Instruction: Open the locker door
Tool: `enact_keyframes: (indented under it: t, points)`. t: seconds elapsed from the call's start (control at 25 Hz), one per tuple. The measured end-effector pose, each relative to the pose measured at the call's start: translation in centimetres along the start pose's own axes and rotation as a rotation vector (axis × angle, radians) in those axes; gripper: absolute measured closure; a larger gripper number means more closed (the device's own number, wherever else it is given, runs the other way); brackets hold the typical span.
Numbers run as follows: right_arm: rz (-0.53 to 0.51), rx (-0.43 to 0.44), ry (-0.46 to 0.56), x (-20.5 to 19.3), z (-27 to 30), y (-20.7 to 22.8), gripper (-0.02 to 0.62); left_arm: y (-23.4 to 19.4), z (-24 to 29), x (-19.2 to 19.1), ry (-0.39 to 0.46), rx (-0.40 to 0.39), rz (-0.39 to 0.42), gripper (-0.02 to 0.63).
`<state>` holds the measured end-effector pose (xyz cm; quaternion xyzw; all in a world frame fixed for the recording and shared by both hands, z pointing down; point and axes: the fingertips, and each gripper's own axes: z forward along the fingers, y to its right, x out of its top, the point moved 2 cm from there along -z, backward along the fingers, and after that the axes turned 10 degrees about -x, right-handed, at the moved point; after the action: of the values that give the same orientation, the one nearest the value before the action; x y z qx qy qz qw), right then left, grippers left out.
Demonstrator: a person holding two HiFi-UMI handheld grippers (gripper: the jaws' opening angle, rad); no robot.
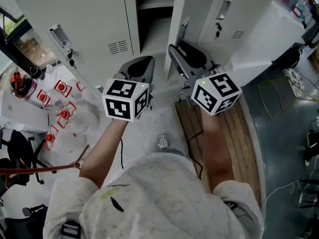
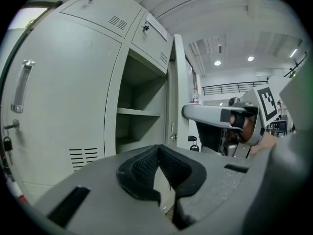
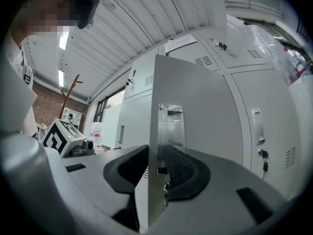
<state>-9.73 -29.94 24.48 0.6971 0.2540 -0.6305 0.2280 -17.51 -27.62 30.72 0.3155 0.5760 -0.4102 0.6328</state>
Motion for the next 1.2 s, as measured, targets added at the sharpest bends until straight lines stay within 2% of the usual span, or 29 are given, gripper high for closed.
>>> enact_keyframes:
  t: [0.44,0.84,1.2]
  points:
    - [0.006,-0.044,0.019,0.2,-2.2,0.8,0.476,1.5,0.0,-0.5,-0.007,-0.044,-0.001,0.600]
    - [-0.010,-0.147,0.021,0.4,-5.1,2.0,0.477,4.2,1.2,-1.3,-0.021,-0.145,0.000,0.600]
    - [-0.009,-0.240,0.019,0.7,-7.8,3.2,0.519,6.5,2.5,-1.1,-0.021,-0.234,0.000,0.600]
